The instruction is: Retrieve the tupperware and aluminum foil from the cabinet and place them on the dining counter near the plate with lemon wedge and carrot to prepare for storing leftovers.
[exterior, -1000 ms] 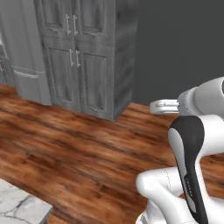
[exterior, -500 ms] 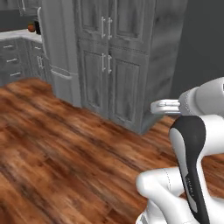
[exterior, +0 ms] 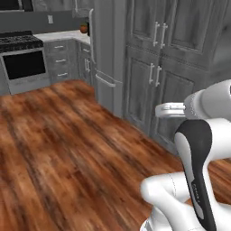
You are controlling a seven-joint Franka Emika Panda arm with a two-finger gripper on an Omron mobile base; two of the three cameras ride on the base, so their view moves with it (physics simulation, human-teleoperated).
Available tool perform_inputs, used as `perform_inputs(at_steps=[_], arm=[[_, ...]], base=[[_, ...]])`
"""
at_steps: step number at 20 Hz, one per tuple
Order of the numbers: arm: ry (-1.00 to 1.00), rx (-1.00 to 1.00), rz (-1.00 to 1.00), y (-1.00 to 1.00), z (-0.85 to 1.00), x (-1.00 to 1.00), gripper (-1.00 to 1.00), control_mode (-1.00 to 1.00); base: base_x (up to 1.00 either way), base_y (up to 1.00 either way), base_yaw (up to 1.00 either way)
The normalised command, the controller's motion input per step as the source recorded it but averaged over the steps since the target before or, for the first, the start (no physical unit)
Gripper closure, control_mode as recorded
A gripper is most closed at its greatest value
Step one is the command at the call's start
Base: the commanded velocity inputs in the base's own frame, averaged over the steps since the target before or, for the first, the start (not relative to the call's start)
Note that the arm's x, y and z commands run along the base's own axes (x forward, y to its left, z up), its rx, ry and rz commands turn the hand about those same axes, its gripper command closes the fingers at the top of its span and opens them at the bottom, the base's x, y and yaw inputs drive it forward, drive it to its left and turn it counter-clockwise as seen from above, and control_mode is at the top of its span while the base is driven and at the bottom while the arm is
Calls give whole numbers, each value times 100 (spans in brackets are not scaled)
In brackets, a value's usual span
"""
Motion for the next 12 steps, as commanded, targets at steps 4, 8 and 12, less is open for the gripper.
perform_inputs(at_steps=[4,8,12], arm=[[0,0,0,0,0,0,-100,100],[0,0,0,0,0,0,-100,100],[0,0,0,0,0,0,-100,100]], base=[[100,-16,32],[100,-17,26],[100,-12,21]])
